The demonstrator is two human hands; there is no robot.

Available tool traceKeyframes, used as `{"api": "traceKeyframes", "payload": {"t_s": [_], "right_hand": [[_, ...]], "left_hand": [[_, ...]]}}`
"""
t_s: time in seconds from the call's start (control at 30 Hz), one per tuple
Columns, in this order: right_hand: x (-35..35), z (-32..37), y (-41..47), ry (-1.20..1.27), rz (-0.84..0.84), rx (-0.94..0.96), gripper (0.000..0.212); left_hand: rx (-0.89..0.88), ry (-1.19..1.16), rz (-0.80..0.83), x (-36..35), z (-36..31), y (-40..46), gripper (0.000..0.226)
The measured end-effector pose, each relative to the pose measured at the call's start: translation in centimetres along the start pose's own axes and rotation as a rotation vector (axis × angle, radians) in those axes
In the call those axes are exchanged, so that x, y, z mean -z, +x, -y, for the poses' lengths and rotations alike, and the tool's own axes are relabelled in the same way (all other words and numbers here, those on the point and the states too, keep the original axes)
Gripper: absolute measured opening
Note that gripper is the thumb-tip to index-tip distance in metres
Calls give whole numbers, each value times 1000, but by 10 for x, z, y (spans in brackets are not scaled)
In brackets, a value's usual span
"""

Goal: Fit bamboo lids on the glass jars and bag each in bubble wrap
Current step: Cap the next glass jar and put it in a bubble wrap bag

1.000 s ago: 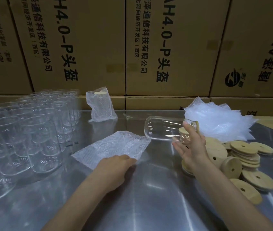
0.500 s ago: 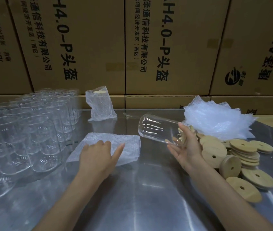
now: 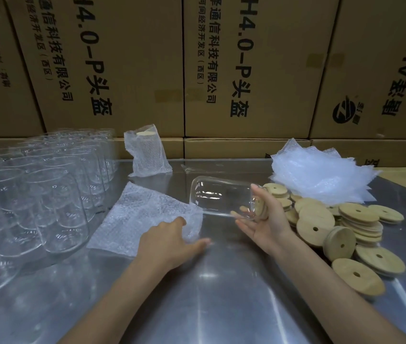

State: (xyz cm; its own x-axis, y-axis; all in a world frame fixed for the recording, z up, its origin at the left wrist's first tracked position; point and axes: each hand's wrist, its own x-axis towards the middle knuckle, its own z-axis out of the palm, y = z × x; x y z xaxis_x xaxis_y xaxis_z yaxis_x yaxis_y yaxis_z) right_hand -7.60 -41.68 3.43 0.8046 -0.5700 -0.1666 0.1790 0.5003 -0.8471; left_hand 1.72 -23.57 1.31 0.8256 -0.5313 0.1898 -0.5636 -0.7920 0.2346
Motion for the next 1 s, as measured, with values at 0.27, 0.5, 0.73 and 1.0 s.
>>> {"api": "traceKeyframes", "payload": {"t_s": [0.27, 0.5, 0.73, 1.0], "right_hand": [[4, -4, 1, -7, 196, -113, 52], [7, -7, 3, -24, 267, -110, 51], [9, -4, 4, -86, 210, -60, 48], [-5, -13, 2, -254, 164, 172, 72]], "left_hand": [[-28, -327, -131, -3, 14, 3, 17], [201, -1226, -67, 11, 10, 7, 7], [282, -1467, -75, 21, 13, 1, 10], [-88, -1092, -480, 25, -2, -8, 9]]}}
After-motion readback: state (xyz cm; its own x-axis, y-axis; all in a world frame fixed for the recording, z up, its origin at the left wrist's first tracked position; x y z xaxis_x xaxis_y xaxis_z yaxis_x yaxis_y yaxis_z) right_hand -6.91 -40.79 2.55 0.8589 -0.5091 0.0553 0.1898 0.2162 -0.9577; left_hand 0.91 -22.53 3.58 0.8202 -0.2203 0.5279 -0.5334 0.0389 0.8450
